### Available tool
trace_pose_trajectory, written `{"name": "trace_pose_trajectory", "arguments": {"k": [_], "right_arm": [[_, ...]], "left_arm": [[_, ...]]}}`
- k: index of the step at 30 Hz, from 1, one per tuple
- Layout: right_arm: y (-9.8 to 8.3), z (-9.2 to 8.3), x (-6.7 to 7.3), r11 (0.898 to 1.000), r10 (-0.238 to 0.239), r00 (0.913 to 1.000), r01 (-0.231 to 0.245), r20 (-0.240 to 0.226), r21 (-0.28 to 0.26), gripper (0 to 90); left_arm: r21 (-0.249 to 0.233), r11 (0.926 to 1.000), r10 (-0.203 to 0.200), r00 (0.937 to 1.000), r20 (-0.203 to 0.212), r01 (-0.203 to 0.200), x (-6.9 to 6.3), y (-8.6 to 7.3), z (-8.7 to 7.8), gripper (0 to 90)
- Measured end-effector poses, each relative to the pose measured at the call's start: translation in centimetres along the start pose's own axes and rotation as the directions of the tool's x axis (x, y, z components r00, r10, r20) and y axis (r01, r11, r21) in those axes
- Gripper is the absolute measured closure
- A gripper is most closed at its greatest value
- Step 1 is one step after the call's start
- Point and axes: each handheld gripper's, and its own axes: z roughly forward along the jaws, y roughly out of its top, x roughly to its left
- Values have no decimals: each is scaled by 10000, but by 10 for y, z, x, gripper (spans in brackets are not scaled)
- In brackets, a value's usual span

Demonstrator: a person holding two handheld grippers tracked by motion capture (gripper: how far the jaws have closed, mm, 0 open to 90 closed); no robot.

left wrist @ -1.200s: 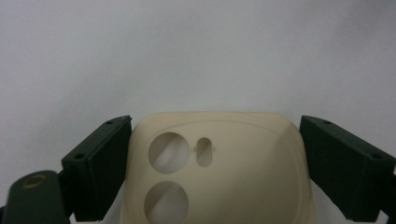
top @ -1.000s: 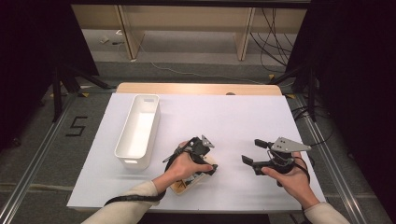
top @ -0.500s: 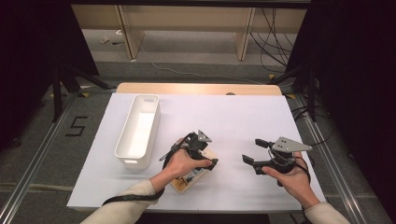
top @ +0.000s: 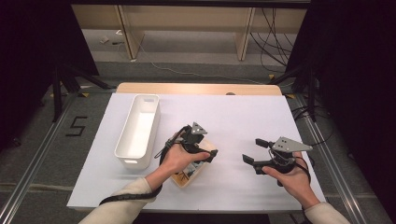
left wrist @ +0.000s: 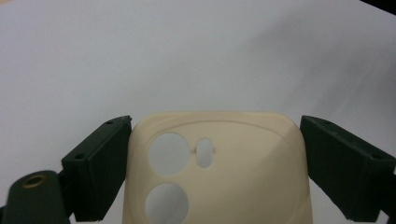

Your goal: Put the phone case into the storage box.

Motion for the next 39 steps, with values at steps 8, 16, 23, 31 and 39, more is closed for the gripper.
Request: {"name": "trace_pose_trajectory", "arguments": {"k": [8, 16, 23, 31, 39], "right_arm": [[0, 0, 0, 10000, 19, 10000, -19, -4, -10, 168], [0, 0, 0, 10000, 40, 10000, -40, 5, -9, 169], [0, 0, -1, 10000, 56, 10000, -56, 3, -13, 168], [0, 0, 0, 10000, 71, 10000, -71, 9, -12, 168], [0, 0, -1, 10000, 78, 10000, -78, 6, -15, 168]], "left_arm": [[-483, 9988, -104, 9997, -219, 93, 4, 7, -10, 117], [-823, 9965, -156, 9992, -380, 124, 9, 12, -19, 116], [-1089, 9939, -225, 9984, -515, 168, 11, 15, -23, 117], [-1323, 9910, -273, 9974, -667, 183, 14, 18, -29, 117], [-1471, 9890, -300, 9961, -831, 175, 18, 21, -34, 117]]}}
